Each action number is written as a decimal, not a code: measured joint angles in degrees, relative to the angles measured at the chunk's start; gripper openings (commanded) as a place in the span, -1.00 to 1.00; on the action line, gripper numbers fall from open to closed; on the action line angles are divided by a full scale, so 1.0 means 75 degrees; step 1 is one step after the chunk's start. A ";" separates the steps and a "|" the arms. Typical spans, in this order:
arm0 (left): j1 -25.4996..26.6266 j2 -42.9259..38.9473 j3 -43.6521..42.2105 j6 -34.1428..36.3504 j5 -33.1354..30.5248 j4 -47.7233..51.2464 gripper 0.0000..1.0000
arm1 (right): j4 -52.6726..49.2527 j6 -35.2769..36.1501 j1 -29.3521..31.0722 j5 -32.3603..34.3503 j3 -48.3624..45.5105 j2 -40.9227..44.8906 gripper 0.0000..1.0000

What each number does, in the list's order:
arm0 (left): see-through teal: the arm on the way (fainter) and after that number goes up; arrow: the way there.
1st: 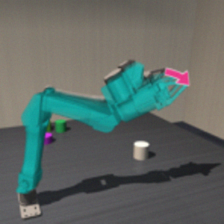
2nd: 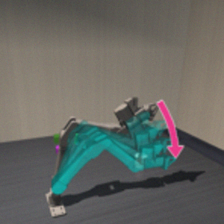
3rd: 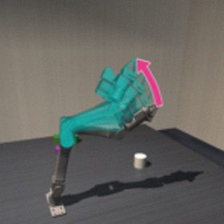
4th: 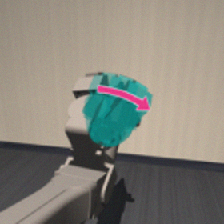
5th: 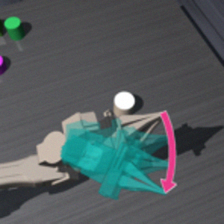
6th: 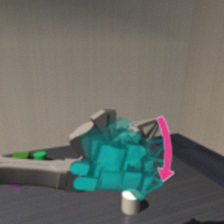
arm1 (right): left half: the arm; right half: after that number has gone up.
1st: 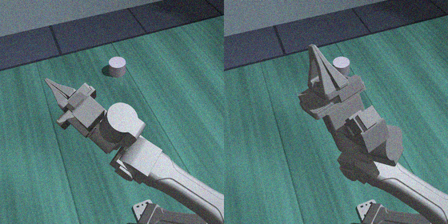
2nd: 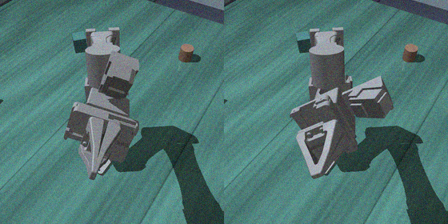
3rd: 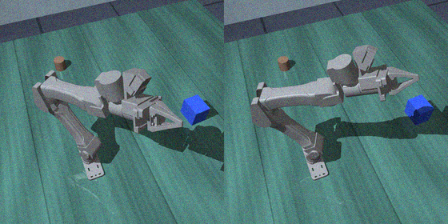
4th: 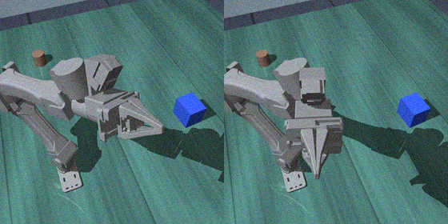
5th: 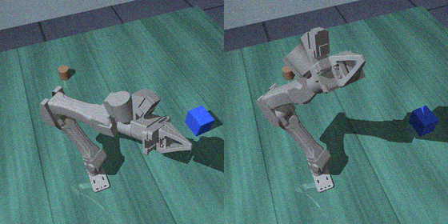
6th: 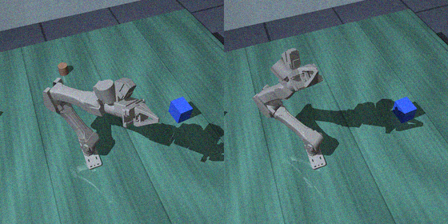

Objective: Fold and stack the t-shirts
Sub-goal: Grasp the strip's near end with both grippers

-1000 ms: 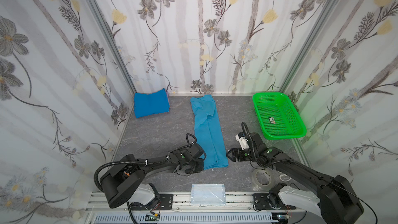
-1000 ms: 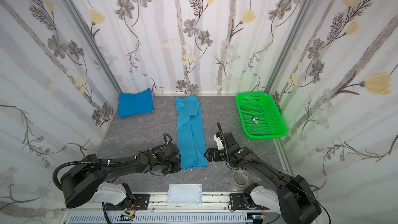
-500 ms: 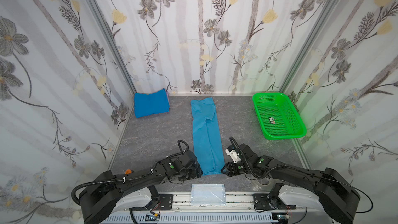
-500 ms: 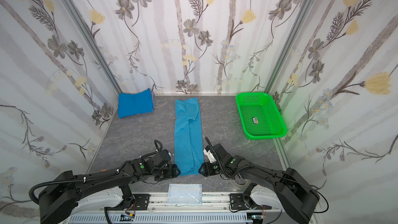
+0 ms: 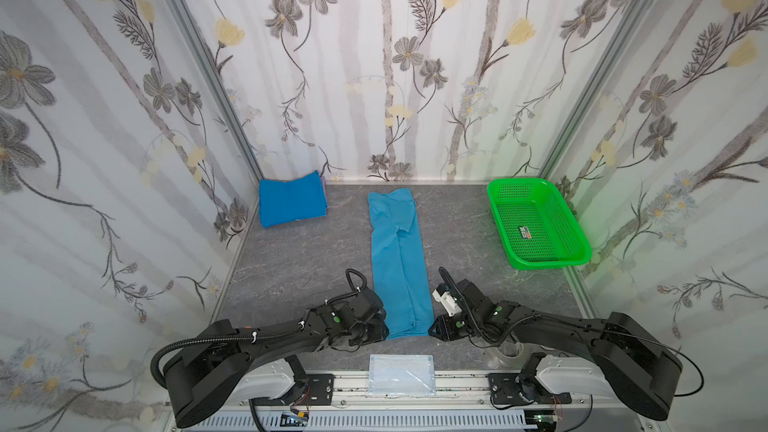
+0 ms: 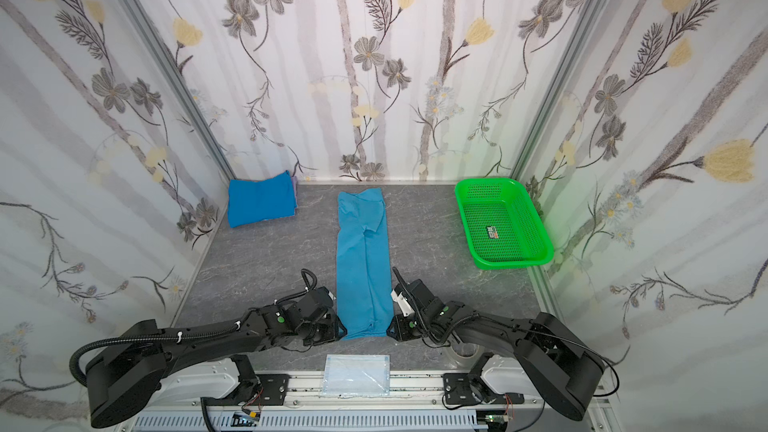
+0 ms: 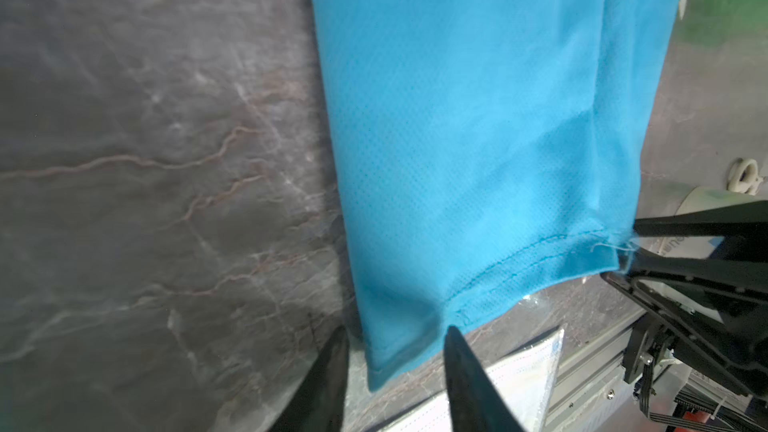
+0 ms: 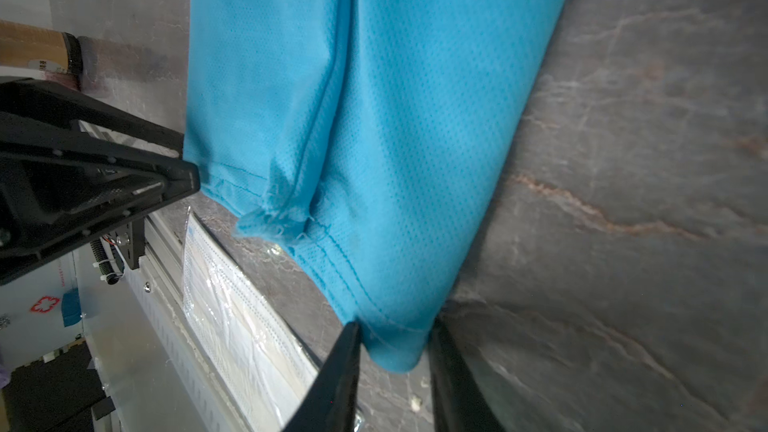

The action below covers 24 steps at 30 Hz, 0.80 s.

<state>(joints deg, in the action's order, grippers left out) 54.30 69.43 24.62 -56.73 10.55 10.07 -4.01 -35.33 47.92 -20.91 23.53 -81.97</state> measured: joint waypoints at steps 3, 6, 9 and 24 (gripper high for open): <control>-0.0026 0.0064 -0.0029 0.0009 -0.0032 0.0061 -0.93 | -0.0015 0.0000 -0.0006 0.0026 0.0006 -0.0082 -0.85; -0.0035 -0.0166 -0.0096 0.0020 -0.0117 0.0210 -1.00 | -0.0076 -0.0009 -0.0006 0.0044 0.0003 0.0044 -1.00; -0.0055 -0.0498 -0.0277 0.0020 -0.0143 0.0315 -1.00 | -0.0172 0.0058 0.0012 0.0047 0.0003 0.0254 -1.00; -0.1020 -0.1247 0.1070 0.0819 0.0393 0.1425 -1.00 | -0.0676 0.0000 -0.0134 -0.0335 0.1186 0.0860 -1.00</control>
<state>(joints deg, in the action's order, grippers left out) 46.65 60.07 32.64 -50.59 13.50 20.75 -9.08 -35.33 46.92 -23.42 32.42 -75.53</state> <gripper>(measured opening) 0.054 0.049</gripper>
